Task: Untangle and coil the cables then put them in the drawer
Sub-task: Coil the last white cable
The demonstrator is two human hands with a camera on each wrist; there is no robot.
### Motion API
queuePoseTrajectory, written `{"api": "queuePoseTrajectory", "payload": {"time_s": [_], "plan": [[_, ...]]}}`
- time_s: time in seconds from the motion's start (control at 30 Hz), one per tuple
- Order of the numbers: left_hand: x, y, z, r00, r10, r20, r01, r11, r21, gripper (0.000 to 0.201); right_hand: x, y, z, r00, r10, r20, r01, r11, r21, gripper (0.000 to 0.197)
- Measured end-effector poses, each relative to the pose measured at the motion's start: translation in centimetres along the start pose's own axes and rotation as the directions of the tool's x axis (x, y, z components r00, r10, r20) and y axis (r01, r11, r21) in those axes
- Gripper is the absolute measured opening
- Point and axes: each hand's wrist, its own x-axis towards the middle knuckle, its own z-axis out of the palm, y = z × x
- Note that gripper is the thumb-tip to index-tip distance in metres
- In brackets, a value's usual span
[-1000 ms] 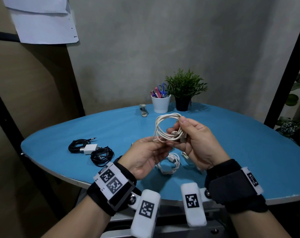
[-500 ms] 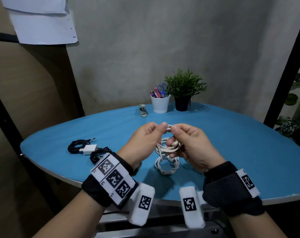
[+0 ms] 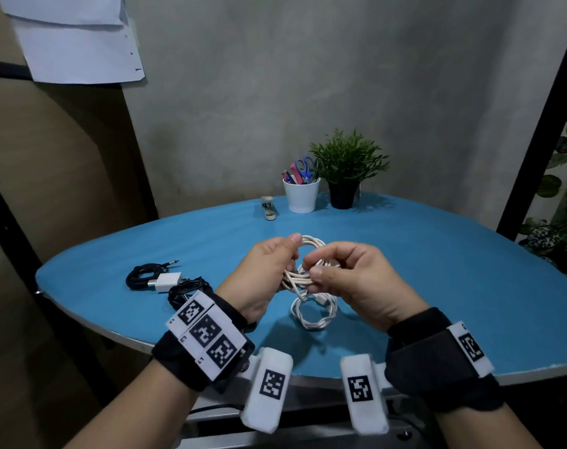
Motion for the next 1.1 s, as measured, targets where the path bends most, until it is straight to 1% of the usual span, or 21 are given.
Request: {"api": "queuePoseTrajectory", "payload": {"time_s": [0.07, 0.1, 0.2, 0.3, 0.4, 0.5, 0.6, 0.67, 0.73, 0.8, 0.83, 0.9, 1.0, 1.07, 1.1], "plan": [[0.1, -0.3, -0.3, 0.996, 0.084, -0.003, -0.083, 0.987, 0.137, 0.034, 0.0, 0.0, 0.2, 0.999, 0.003, -0.042, -0.005, 1.000, -0.027, 0.015], [0.2, -0.4, -0.4, 0.992, 0.126, -0.008, -0.121, 0.966, 0.229, 0.034, 0.1, 0.0, 0.3, 0.997, -0.001, -0.073, -0.003, 0.999, -0.050, 0.016], [0.2, -0.5, -0.6, 0.974, 0.224, -0.018, -0.189, 0.861, 0.473, 0.038, 0.2, 0.0, 0.4, 0.985, -0.035, -0.168, 0.007, 0.986, -0.165, 0.016], [-0.1, -0.4, -0.7, 0.957, 0.289, -0.019, -0.214, 0.750, 0.626, 0.035, 0.3, 0.0, -0.1, 0.970, -0.109, -0.217, 0.040, 0.953, -0.300, 0.017], [-0.1, -0.7, -1.1, 0.951, 0.310, -0.019, -0.204, 0.670, 0.714, 0.036, 0.2, -0.5, -0.3, 0.959, -0.173, -0.226, 0.093, 0.941, -0.325, 0.015], [0.1, -1.1, -1.4, 0.950, 0.313, -0.013, -0.196, 0.626, 0.754, 0.036, 0.1, -0.9, -0.4, 0.946, -0.224, -0.234, 0.164, 0.954, -0.250, 0.013], [0.0, -1.0, -1.5, 0.947, 0.321, 0.013, -0.217, 0.611, 0.762, 0.036, 0.3, -0.8, -0.6, 0.908, -0.248, -0.339, 0.200, 0.965, -0.169, 0.009], [-0.1, -1.1, -1.5, 0.939, 0.342, 0.042, -0.248, 0.588, 0.770, 0.035, 0.4, -0.3, -0.8, 0.880, -0.241, -0.410, 0.203, 0.970, -0.134, 0.011], [-0.2, -1.2, -1.5, 0.931, 0.358, 0.076, -0.277, 0.553, 0.786, 0.034, 0.4, 0.0, -0.6, 0.863, -0.234, -0.448, 0.211, 0.972, -0.101, 0.013], [-0.3, -1.2, -1.5, 0.922, 0.372, 0.110, -0.307, 0.526, 0.793, 0.033, 0.4, 0.2, -0.4, 0.853, -0.245, -0.460, 0.230, 0.969, -0.089, 0.012], [-0.4, -1.2, -1.5, 0.914, 0.383, 0.130, -0.329, 0.517, 0.790, 0.033, 0.4, 0.2, -0.3, 0.856, -0.247, -0.455, 0.232, 0.969, -0.088, 0.010], [-0.5, -0.9, -1.3, 0.891, 0.415, 0.184, -0.397, 0.518, 0.758, 0.032, 0.5, 0.2, -0.1, 0.878, -0.213, -0.429, 0.205, 0.977, -0.067, 0.008], [-0.8, -0.4, -1.1, 0.857, 0.447, 0.257, -0.496, 0.578, 0.647, 0.029, 0.6, -0.3, 0.3, 0.925, -0.139, -0.354, 0.136, 0.990, -0.032, 0.011], [-1.0, -0.1, -1.1, 0.843, 0.460, 0.277, -0.527, 0.608, 0.594, 0.026, 0.4, -0.7, 0.4, 0.941, -0.120, -0.318, 0.113, 0.993, -0.038, 0.009], [-1.1, 0.0, -1.1, 0.834, 0.472, 0.284, -0.541, 0.606, 0.583, 0.025, 0.4, -0.8, 0.4, 0.946, -0.113, -0.305, 0.108, 0.994, -0.034, 0.007]]}}
